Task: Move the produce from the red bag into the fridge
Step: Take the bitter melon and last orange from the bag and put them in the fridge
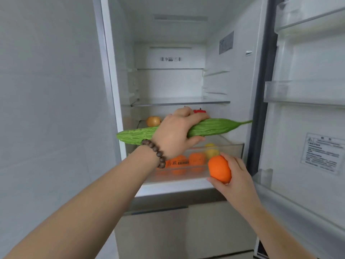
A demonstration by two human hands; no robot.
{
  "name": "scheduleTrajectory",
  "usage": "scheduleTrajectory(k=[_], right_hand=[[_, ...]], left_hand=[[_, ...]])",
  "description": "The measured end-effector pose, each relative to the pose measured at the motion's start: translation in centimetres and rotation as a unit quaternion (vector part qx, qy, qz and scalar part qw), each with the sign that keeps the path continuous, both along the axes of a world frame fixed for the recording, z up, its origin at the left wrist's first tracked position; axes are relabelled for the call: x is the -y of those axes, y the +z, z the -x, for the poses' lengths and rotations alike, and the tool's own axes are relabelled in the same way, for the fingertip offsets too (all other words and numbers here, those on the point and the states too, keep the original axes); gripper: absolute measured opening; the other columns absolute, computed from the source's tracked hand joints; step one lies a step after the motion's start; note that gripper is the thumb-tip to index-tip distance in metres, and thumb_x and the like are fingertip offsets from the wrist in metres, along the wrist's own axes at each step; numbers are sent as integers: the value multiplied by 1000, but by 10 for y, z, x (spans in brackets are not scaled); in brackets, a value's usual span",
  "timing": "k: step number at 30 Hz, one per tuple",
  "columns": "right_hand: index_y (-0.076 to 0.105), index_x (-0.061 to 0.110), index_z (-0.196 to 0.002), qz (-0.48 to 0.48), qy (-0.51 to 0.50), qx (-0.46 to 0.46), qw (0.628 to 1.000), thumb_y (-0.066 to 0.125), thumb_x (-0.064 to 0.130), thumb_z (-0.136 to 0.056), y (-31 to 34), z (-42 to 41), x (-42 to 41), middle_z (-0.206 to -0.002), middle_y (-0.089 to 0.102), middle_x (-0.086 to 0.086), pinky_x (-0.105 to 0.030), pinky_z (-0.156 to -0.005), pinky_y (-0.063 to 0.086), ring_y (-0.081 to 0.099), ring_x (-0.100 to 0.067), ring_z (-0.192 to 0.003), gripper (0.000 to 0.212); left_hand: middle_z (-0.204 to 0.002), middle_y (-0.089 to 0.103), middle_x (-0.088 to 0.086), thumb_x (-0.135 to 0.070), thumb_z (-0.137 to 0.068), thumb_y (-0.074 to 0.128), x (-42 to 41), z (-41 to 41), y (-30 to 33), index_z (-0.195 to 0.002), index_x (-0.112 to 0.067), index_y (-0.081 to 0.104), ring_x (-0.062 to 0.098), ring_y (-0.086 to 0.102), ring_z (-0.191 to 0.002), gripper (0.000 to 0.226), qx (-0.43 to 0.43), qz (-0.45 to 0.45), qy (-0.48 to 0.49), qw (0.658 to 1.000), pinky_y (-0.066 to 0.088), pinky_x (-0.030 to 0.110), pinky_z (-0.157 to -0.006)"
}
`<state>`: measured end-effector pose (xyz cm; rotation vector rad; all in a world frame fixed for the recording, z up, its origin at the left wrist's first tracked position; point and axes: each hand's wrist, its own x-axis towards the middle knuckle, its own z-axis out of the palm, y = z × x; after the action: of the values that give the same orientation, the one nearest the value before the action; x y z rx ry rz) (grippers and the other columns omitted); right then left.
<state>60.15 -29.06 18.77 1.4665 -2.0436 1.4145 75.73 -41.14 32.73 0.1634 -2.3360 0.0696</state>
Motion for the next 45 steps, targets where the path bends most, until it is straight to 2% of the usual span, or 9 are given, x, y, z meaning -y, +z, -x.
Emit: scheduleTrajectory(k=[5, 10, 12, 16, 23, 27, 33, 41, 45], right_hand=[[37, 33, -132, -11, -3, 8, 1000, 76, 46, -67, -1, 41, 30, -134, 38, 8, -31, -88, 47, 47, -14, -108, 77], [31, 46, -128, 7, 8, 6, 1000, 77, 46, -66, 1, 62, 50, -126, 35, 17, -13, -76, 37, 44, -6, -100, 77], [31, 47, -127, 12, -1, 10, 1000, 76, 47, -63, 5, 70, 54, -125, 34, 18, -10, -74, 34, 44, -6, -100, 78], [38, 32, -133, 6, -34, 8, 999, 71, 52, -61, 10, 79, 62, -133, 39, 6, -20, -79, 40, 44, -10, -103, 82], [26, 49, -129, -2, -59, -24, 998, 61, 63, -61, 20, 84, 65, -126, 27, 24, -5, -73, 29, 41, -4, -101, 78], [34, 39, -132, -6, -78, -37, 996, 71, 53, -65, 30, 88, 72, -129, 33, 18, -5, -74, 28, 41, -5, -103, 79], [35, 39, -134, -6, -67, -41, 997, 75, 46, -67, 42, 90, 78, -133, 35, 15, -6, -77, 29, 41, -5, -106, 78], [36, 35, -134, 1, -62, -49, 997, 75, 45, -67, 50, 93, 91, -133, 37, 11, -8, -79, 30, 41, -6, -106, 78], [34, 37, -134, -2, -56, -53, 997, 73, 48, -67, 50, 94, 100, -134, 35, 11, -22, -82, 38, 41, -6, -107, 78]], left_hand=[[-118, 49, 6, -45, -89, 53, 71, 62, -13, -141, -29, 36, 26, 45, -112, 57, 116, 73, 145, 980, 38, 39, -92], [-122, 47, 11, -46, -92, 45, 115, 118, -24, -141, -24, 32, 29, 43, -115, 55, 159, 114, 215, 957, 37, 41, -92], [-121, 47, 12, -45, -91, 47, 124, 141, -28, -140, -24, 34, 30, 43, -113, 54, 165, 107, 197, 960, 37, 42, -92], [-122, 46, 12, -46, -90, 50, 147, 182, -31, -137, -25, 37, 30, 44, -113, 53, 196, 71, 178, 962, 39, 43, -93], [-130, 45, 14, -45, -90, 51, 198, 225, -32, -139, -26, 36, 32, 42, -118, 55, 234, 60, 168, 956, 37, 44, -95], [-129, 46, 12, -49, -89, 51, 207, 233, -37, -139, -25, 35, 29, 43, -117, 58, 239, 41, 145, 959, 40, 42, -94], [-142, 38, 6, -65, -78, 54, 210, 204, -33, -146, -27, 20, 27, 36, -129, 85, 205, 29, 95, 974, 33, 44, -105], [-126, 50, -1, -43, -83, 60, 238, 144, -44, -133, -30, 42, 20, 49, -116, 55, 174, -15, 82, 981, 45, 38, -92], [-127, 53, -1, -36, -83, 64, 240, 146, -51, -133, -29, 48, 21, 49, -117, 53, 139, -16, 76, 987, 42, 41, -96]])
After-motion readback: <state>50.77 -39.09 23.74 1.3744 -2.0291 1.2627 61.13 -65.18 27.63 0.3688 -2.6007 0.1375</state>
